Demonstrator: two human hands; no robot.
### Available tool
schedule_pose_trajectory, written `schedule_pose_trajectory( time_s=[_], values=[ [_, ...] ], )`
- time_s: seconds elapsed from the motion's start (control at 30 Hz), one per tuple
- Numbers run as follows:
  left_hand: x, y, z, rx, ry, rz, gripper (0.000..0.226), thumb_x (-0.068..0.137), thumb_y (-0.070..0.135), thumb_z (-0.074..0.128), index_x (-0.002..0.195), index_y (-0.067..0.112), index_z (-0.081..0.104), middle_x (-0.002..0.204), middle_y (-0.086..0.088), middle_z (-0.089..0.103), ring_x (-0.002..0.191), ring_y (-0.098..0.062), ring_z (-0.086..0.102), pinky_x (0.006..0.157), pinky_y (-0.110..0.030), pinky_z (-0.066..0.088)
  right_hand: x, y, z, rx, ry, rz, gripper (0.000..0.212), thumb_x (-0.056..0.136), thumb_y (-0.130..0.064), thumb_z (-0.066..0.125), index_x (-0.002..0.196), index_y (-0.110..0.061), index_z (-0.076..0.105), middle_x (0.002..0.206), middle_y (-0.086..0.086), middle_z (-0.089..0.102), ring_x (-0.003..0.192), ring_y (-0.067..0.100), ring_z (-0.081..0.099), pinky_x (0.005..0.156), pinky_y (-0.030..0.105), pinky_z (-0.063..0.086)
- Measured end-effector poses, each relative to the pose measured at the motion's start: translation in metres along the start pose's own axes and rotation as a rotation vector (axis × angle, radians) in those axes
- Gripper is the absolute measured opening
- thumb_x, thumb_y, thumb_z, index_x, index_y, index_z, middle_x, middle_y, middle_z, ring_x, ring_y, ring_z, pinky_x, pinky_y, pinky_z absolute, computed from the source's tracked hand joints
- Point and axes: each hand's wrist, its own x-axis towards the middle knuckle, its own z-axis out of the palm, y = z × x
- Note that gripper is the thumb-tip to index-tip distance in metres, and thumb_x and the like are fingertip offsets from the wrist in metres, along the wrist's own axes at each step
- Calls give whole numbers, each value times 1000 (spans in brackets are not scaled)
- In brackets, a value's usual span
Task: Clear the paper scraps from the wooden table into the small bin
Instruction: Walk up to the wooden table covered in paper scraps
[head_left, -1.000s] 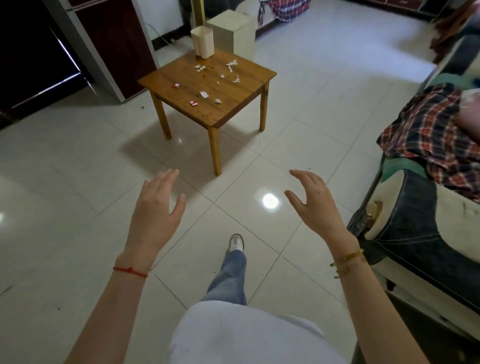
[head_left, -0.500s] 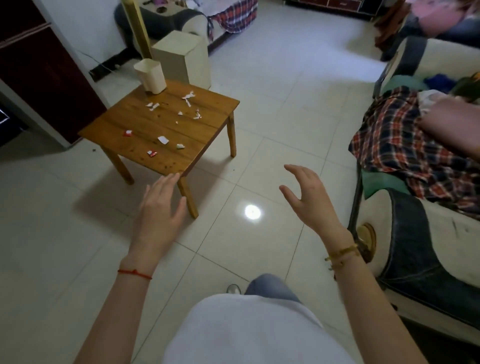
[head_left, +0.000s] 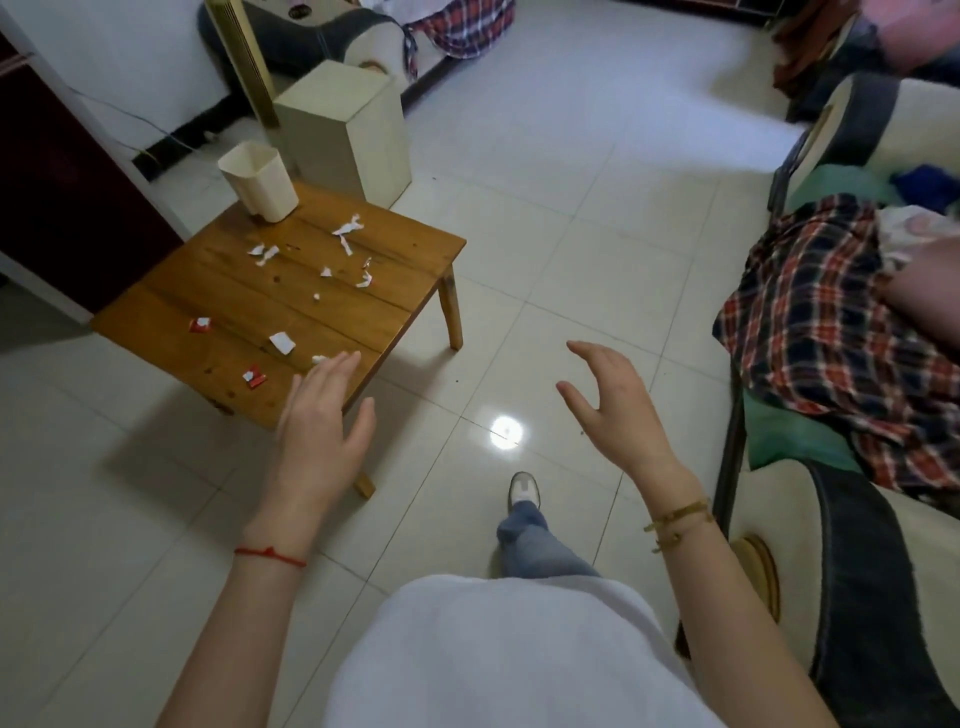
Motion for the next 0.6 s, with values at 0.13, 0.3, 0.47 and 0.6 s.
schedule_pose_trajectory(
  time_s=[0.13, 0.3, 0.47, 0.6],
  values=[
    [73, 27, 18, -17, 33, -77, 49, 95, 26, 51, 143, 20, 41, 147, -3, 44, 139, -18, 35, 114, -51, 31, 95, 27, -26, -10, -19, -55, 48, 95, -30, 56, 138, -15, 45, 137, 2, 51, 130, 17, 42, 111, 34, 34],
    [140, 51, 28, -31, 97, -197, 50, 94, 30, 49, 143, 22, 40, 148, -3, 43, 140, -21, 34, 112, -50, 34, 202, 43, -43, -8, -75, -154, 46, 95, -29, 57, 137, -15, 46, 136, 2, 53, 130, 18, 43, 110, 38, 35],
    [182, 53, 28, -9, 159, -342, 49, 95, 29, 48, 143, 21, 40, 149, -3, 42, 140, -22, 32, 107, -33, 22, 287, 38, -33, 12, -148, -266, 46, 94, -29, 57, 136, -14, 47, 135, 3, 54, 129, 19, 44, 110, 39, 35],
    [213, 45, 27, -9, 177, -429, 50, 95, 27, 49, 143, 20, 40, 150, -4, 41, 141, -23, 32, 112, -37, 20, 341, 27, -10, 3, -218, -346, 47, 95, -31, 56, 138, -15, 45, 136, 2, 53, 129, 18, 43, 110, 34, 34]
  ],
)
